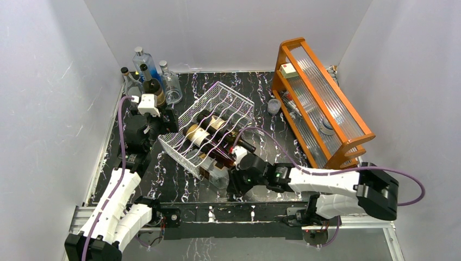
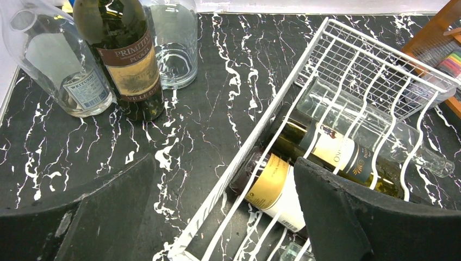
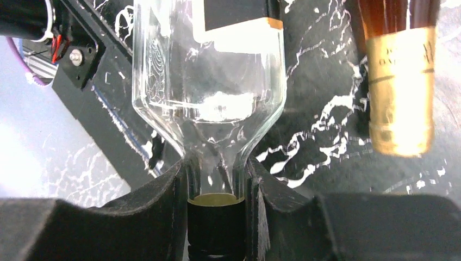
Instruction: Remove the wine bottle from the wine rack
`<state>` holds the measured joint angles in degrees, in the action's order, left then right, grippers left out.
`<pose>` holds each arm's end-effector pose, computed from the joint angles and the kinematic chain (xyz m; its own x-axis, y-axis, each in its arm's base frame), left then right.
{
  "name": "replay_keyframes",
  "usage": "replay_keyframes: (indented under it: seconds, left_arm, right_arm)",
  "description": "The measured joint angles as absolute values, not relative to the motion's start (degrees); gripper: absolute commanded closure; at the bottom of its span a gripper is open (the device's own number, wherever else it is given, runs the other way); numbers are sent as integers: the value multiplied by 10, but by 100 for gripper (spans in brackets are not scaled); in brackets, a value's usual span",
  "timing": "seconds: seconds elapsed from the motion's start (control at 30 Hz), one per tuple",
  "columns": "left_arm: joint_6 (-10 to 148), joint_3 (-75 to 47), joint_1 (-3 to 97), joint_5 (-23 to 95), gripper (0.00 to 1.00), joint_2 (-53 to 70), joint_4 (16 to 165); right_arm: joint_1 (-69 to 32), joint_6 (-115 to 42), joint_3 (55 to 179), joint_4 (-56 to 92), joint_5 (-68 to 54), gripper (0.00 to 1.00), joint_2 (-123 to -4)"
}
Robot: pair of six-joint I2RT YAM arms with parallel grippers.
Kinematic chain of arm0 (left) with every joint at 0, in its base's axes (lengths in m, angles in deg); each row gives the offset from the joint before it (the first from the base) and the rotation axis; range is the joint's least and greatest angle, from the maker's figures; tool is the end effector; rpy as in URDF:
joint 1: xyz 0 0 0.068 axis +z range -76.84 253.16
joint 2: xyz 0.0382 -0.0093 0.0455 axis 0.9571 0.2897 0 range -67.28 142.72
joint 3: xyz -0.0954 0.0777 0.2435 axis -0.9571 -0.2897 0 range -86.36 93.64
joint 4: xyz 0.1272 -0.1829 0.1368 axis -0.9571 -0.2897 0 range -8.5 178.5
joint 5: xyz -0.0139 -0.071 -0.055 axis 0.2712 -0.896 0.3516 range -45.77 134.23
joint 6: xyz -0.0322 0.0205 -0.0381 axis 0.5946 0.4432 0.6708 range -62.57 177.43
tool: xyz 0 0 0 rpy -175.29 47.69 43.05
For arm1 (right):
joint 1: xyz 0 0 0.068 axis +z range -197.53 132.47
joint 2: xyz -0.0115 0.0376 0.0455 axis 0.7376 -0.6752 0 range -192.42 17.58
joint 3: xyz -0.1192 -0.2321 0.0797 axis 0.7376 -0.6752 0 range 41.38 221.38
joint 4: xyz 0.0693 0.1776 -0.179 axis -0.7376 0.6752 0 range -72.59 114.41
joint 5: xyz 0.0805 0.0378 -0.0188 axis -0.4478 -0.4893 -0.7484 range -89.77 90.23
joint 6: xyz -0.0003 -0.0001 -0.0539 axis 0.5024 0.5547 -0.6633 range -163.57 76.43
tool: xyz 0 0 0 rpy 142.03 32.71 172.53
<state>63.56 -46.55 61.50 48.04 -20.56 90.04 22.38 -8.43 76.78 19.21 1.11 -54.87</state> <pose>0.1948 -0.0379 0.3255 -0.1057 -0.0870 -0.9906 0.1264 0.9869 -0.1001 0.0889 0.2415 0.1967 -0.7143 -0.2776 -0.6424 -0.6405 0.6292 0.4403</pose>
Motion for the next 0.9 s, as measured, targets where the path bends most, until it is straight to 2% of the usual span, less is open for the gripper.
replay_keyframes:
  seconds: [0.2,0.27,0.4,0.43,0.47,0.67,0.9]
  left_arm:
    - [635,-465,610,465,2,-206,901]
    - [634,-465,599,418,2,-205,906]
    - [650,-426,581,237,2,-200,922]
    - [662,-408,563,129,2,-199,929]
    - [662,-400,538,75,2,-199,922]
    - [588,-385,373,42,2,-196,812]
    - [472,-434,185,124,2,-209,780]
  right_arm:
    - [224,-51,774,334,13,83,-433]
    - [224,-38,809,407,11,86,-404]
    - [223,-28,860,505,19,87,-383]
    - [219,-22,886,563,30,88,-367]
    - [219,-21,892,577,32,88,-366]
    - [219,-19,922,614,34,89,-371]
    - [219,-19,927,619,38,88,-373]
